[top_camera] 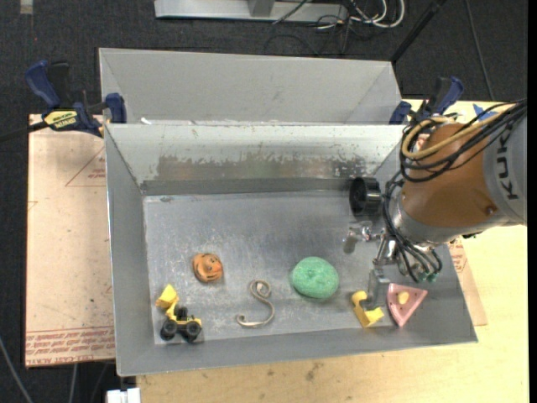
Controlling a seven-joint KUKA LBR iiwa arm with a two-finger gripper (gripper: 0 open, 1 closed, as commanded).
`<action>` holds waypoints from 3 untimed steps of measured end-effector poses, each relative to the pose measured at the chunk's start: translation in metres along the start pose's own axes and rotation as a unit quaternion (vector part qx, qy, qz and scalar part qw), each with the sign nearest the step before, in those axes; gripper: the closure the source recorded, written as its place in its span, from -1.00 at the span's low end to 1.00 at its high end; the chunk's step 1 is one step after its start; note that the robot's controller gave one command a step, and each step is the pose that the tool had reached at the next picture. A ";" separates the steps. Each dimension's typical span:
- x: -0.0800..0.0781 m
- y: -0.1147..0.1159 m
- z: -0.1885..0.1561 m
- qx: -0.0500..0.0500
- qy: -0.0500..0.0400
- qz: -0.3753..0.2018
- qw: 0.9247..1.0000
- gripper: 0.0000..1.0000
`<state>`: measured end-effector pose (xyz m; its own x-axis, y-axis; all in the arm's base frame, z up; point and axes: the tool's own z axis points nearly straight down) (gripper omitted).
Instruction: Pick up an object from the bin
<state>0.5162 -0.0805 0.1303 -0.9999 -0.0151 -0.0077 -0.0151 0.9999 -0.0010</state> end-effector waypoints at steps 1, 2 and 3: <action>0.015 0.037 0.062 -0.001 0.004 -0.017 1.000 -1.00; 0.023 0.025 0.058 -0.001 0.000 -0.022 1.000 -1.00; 0.010 0.071 0.060 -0.001 0.002 -0.020 1.000 -1.00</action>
Offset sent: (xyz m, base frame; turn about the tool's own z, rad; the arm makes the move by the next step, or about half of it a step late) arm -0.0281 0.0198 -0.0578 -0.0518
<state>0.5054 -0.0099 0.0706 -0.9985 -0.0545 -0.0028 -0.0545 0.9985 0.0003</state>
